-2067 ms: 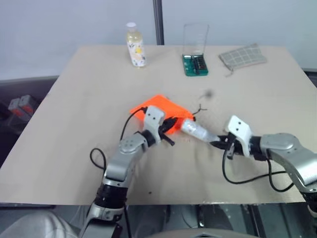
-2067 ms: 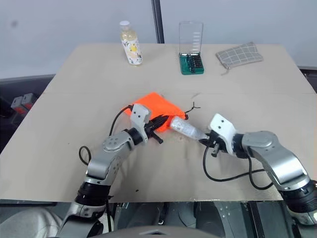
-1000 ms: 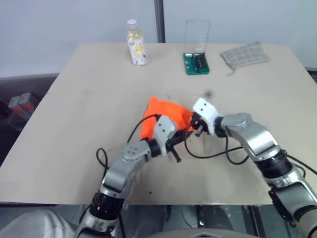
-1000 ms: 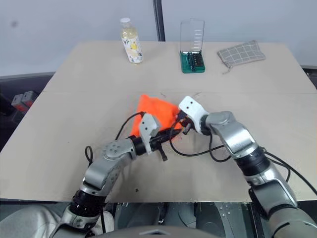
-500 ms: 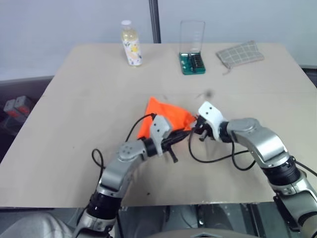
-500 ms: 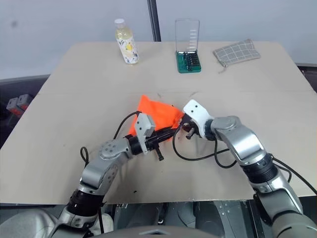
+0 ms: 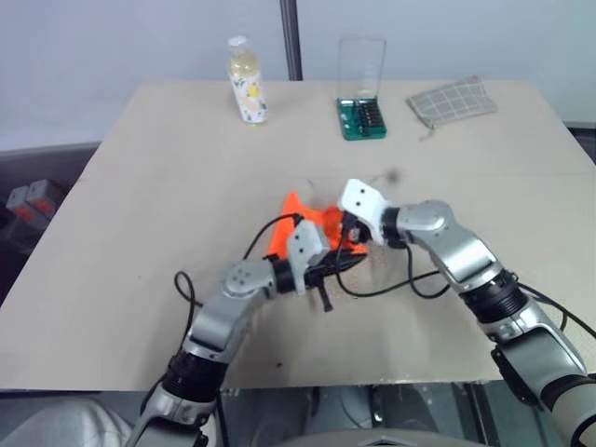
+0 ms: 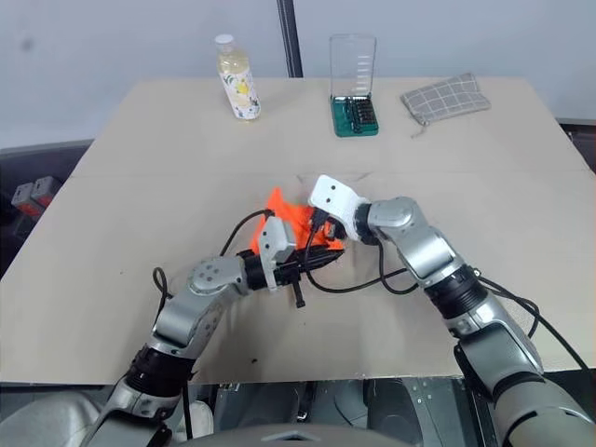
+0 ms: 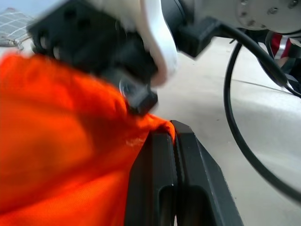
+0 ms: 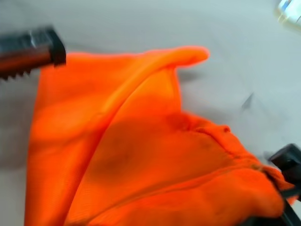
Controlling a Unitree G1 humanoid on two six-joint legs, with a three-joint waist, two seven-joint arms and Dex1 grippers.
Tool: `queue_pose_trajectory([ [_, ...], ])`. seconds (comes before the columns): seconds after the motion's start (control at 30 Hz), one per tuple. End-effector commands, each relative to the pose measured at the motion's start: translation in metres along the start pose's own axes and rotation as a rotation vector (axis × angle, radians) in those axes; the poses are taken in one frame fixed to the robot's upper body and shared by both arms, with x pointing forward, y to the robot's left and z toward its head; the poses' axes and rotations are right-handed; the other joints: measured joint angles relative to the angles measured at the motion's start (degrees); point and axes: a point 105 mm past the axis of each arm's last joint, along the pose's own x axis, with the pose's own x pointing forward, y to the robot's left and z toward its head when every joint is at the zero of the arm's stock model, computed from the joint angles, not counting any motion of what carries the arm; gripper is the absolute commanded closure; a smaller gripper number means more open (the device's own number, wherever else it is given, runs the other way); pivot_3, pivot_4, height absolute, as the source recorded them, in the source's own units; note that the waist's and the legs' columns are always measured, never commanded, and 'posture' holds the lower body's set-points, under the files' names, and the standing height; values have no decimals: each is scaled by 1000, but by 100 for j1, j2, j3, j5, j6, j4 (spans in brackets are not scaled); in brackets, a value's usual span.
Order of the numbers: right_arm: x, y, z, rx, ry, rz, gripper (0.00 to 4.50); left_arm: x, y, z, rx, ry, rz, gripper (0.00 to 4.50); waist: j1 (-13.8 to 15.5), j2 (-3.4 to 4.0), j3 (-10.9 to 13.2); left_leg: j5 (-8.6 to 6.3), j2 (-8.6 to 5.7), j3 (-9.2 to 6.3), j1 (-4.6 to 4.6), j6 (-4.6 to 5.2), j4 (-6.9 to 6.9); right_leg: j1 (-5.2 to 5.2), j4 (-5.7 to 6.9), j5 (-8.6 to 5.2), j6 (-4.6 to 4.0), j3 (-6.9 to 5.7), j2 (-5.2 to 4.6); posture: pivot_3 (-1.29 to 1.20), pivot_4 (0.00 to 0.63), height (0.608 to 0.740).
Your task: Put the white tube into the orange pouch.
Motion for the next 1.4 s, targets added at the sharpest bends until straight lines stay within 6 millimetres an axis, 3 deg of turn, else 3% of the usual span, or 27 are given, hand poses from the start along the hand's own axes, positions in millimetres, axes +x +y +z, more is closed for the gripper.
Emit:
queue_pose_trajectory([
  [0.03, -35, 3, 14, 49, -104, 56, 2203, -12, 14, 5, -13, -31, 61, 4500, 4, 0, 0, 0, -1, 0, 0, 0, 0, 1, -1, 0, 0, 0, -2, 0, 150, 740],
  [0.13, -66, 17, 4, 139, -75, 143, 2203, -24, 25, 3, -36, -20, 114, 4500, 1, 3, 2, -1, -1, -1, -2, 2, -1, 1, -4, 0, 0, 0, -2, 0, 150, 740],
  [0.27, -88, 23, -9, 208, -22, 173, 2203, -30, 29, 0, -44, -6, 134, 4500, -27, 6, 3, -9, 3, 3, 4, 16, -1, 1, 2, 0, 0, 5, -1, 0, 150, 740],
  [0.3, -92, 21, -12, 209, -15, 163, 2203, -31, 30, 0, -45, -5, 135, 4500, -26, 5, 3, -13, 3, 2, 6, 22, -1, 3, 3, 0, 0, 3, 0, 0, 150, 740],
  [0.37, -96, -2, -21, 211, -1, 32, 2203, -33, 29, -1, -45, 1, 134, 4500, -28, 5, 3, -14, 4, 3, 7, 24, 0, 4, 5, 0, 0, 3, -1, 0, 150, 740],
  [0.47, -92, -37, -39, 212, 52, -173, 2203, -35, 28, -4, -44, 13, 132, 4500, -31, 5, 3, -13, 3, 13, 16, 23, 4, 7, 11, 0, 0, 13, 0, 0, 150, 740],
  [0.53, -82, -50, -46, 324, 34, -262, 2203, -36, 28, -5, -47, 20, 130, 4500, -15, 6, 3, -7, 2, 14, 18, 12, 4, 5, 17, 0, 0, 14, 0, 0, 150, 740],
  [0.63, -62, -58, -55, 715, -76, -288, 2203, -34, 24, -9, -51, 32, 120, 4500, -44, 6, 3, 0, 7, 15, 14, 1, 0, 0, 18, 1, -1, 19, 1, 0, 150, 740],
  [0.73, -49, -58, -63, 917, -87, -253, 2203, -30, 14, -12, -47, 45, 96, 4500, -24, 7, 4, 0, 4, 17, 14, 1, -3, -1, 18, 1, -2, 21, -2, 0, 150, 740],
  [0.93, -32, -60, -57, 734, 39, -230, 2203, -27, -5, -19, -46, 69, 64, 4500, -29, 14, 7, -1, -1, 18, 6, 3, -5, -5, 5, 1, -1, 20, -4, 0, 150, 740],
  [1.07, -23, -44, -58, 555, 143, -153, 2203, -26, -14, -20, -49, 76, 54, 4500, -44, 16, 5, -2, 2, 16, 8, 3, -6, -6, 11, 1, -1, 18, -1, 0, 150, 740],
  [1.27, -18, -28, -69, 390, 233, -104, 2203, -23, -18, -22, -48, 81, 57, 4500, -41, 17, 5, -2, 2, 16, 10, 3, -4, -5, 16, 1, -1, 18, -1, 0, 150, 740],
  [1.4, -12, -22, -70, 373, 241, -103, 2203, -20, -17, -22, -47, 78, 60, 4500, -42, 16, 5, -2, 2, 17, 16, 4, -2, -3, 23, 1, -1, 19, 0, 0, 150, 740],
])
